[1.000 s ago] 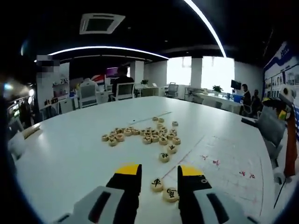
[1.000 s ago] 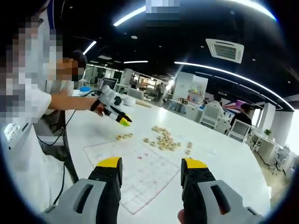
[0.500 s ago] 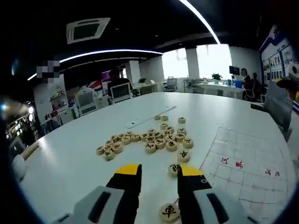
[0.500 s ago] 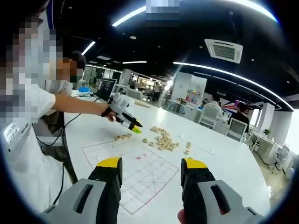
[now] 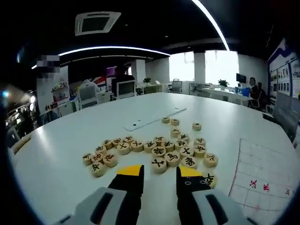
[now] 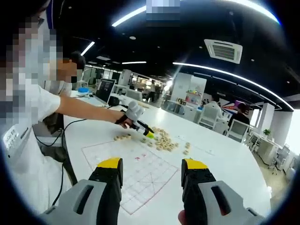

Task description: Pick up the chess pieces one by one and place each piece onto its starting position on the chessboard, setting the pieces on their correct points until all the chess pieces are arranged in the starting layout

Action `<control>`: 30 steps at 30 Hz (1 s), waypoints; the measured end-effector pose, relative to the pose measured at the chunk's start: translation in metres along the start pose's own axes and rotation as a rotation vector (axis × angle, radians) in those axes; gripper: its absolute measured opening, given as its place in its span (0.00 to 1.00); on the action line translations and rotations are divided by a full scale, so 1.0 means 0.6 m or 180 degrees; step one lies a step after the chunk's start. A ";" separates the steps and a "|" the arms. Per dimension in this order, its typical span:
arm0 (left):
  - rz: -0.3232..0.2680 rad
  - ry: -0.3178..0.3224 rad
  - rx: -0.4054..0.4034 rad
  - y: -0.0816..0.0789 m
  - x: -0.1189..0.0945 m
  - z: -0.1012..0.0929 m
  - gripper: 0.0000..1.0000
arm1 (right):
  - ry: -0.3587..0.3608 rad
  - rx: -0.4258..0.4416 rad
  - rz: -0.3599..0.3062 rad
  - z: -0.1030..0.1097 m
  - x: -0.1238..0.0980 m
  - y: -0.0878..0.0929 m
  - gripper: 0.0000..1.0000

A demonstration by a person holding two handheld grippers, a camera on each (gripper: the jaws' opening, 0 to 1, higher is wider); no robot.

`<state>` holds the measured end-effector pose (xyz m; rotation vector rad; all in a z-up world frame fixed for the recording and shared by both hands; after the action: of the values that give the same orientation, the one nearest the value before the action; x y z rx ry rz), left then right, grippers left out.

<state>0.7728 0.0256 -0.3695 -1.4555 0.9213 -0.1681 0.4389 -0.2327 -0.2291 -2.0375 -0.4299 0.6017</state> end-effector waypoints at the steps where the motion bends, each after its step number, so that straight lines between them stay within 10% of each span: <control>1: 0.0008 0.0016 -0.0021 0.001 0.005 0.001 0.30 | 0.0003 -0.0002 0.0002 0.000 0.000 0.000 0.50; 15: 0.0017 -0.0097 -0.0182 0.002 0.025 0.021 0.19 | -0.0023 -0.0009 0.0006 0.007 0.005 0.001 0.50; 30: 0.0023 0.0056 -0.0045 0.018 -0.073 0.002 0.19 | -0.0040 -0.0043 0.0009 0.015 0.005 -0.002 0.50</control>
<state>0.7401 0.0553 -0.3602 -1.4656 0.9435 -0.1694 0.4362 -0.2241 -0.2329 -2.0485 -0.4397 0.6149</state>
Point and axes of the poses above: the point that each gripper's makers call its tool centre point, and the gripper's own axes: x roughly forward along the fingers, z roughly to its left, y roughly out of its underside, the point moved 5 cm from there along -x, roughly backward along the fingers, and after that the axes turned 11 degrees about -x, right-handed, at the moved point
